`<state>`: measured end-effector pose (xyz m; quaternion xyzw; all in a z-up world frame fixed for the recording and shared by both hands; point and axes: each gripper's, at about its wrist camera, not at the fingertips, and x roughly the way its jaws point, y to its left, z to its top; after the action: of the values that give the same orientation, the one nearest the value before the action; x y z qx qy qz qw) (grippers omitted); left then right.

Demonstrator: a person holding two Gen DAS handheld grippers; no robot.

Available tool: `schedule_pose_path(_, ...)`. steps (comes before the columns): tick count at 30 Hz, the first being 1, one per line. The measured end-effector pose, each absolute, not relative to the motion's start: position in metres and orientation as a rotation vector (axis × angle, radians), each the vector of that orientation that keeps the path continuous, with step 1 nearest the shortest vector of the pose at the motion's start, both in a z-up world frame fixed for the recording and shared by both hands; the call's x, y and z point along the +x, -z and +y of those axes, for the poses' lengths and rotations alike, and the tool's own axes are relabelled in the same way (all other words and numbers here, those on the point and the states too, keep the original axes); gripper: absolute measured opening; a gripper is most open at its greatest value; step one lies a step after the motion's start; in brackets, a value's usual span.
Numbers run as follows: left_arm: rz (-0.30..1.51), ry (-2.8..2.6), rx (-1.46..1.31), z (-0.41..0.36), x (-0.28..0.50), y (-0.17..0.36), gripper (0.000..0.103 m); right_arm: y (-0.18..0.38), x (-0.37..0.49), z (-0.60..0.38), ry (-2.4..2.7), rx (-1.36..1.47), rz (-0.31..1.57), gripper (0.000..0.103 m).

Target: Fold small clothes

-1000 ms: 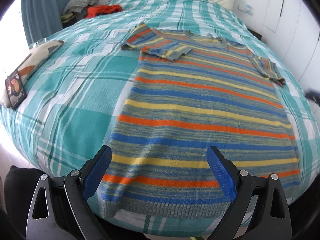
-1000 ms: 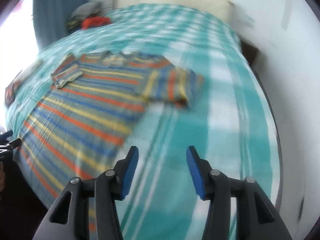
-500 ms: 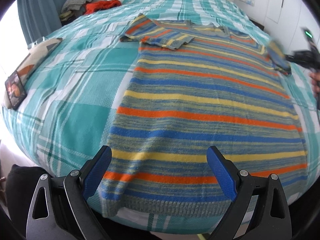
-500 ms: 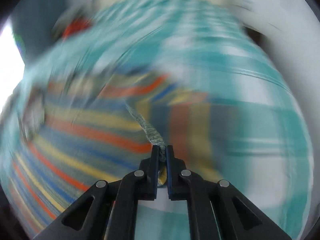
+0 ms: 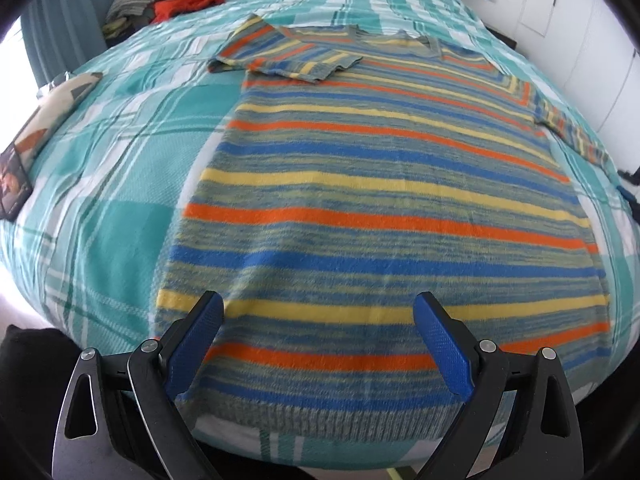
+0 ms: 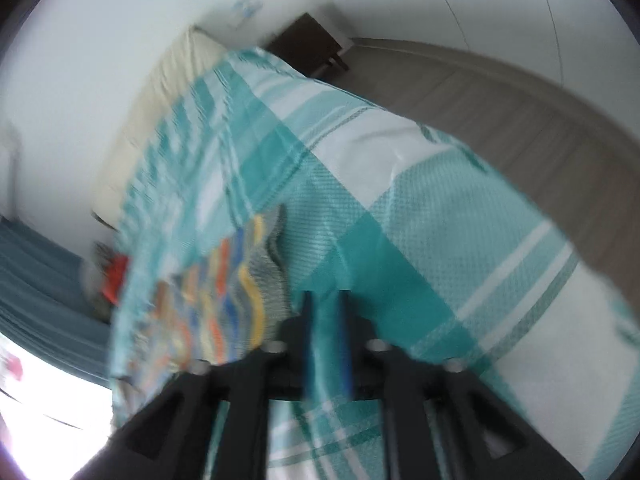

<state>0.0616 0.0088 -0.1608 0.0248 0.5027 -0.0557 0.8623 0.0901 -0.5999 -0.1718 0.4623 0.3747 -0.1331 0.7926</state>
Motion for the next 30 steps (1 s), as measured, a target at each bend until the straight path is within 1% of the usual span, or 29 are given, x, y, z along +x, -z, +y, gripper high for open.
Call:
schedule_pose_path(1, 1.058, 0.113, 0.048, 0.011, 0.062, 0.161, 0.096, 0.172, 0.088, -0.600, 0.261, 1.022, 0.775, 0.042)
schedule_pose_path(2, 1.062, 0.108, 0.044, 0.012, 0.063, 0.162, 0.096, 0.171, 0.088, -0.599, 0.242, 1.034, 0.750, 0.053)
schedule_pose_path(3, 1.065, 0.104, 0.038, 0.013, 0.064, 0.164, 0.097, 0.169, 0.091, -0.596, 0.237, 1.025, 0.748, 0.056)
schedule_pose_path(8, 1.071, 0.093, 0.049, 0.010, 0.068, 0.169, 0.097, 0.166, 0.148, -0.577, 0.198, 0.883, 0.860, 0.056)
schedule_pose_path(9, 1.070, 0.092, 0.055, 0.010, 0.068, 0.169, 0.097, 0.168, 0.161, -0.574, 0.203, 0.841, 0.900, 0.046)
schedule_pose_path(11, 1.066, 0.094, 0.067, 0.010, 0.065, 0.168, 0.097, 0.170, 0.177, -0.566, 0.242, 0.713, 1.015, 0.005)
schedule_pose_path(15, 1.067, 0.100, 0.081, 0.010, 0.063, 0.168, 0.097, 0.158, 0.182, -0.557, 0.370, 0.486, 1.077, 0.004)
schedule_pose_path(16, 1.067, 0.102, 0.083, 0.010, 0.063, 0.168, 0.097, 0.159, 0.177, -0.557, 0.387, 0.465, 1.085, 0.004)
schedule_pose_path(25, 1.073, 0.102, 0.077, 0.010, 0.065, 0.169, 0.097, 0.166, 0.177, -0.555, 0.417, 0.439, 1.091, 0.005)
schedule_pose_path(26, 1.073, 0.102, 0.074, 0.010, 0.065, 0.169, 0.097, 0.164, 0.175, -0.554, 0.410, 0.435, 1.087, 0.008)
schedule_pose_path(28, 1.072, 0.104, 0.076, 0.010, 0.064, 0.169, 0.097, 0.161, 0.168, -0.553, 0.396, 0.443, 1.078, 0.019)
schedule_pose_path(29, 1.072, 0.106, 0.078, 0.010, 0.064, 0.169, 0.097, 0.158, 0.162, -0.554, 0.392, 0.451, 1.071, 0.034)
schedule_pose_path(30, 1.071, 0.109, 0.081, 0.010, 0.065, 0.168, 0.097, 0.155, 0.156, -0.555, 0.401, 0.451, 1.063, 0.045)
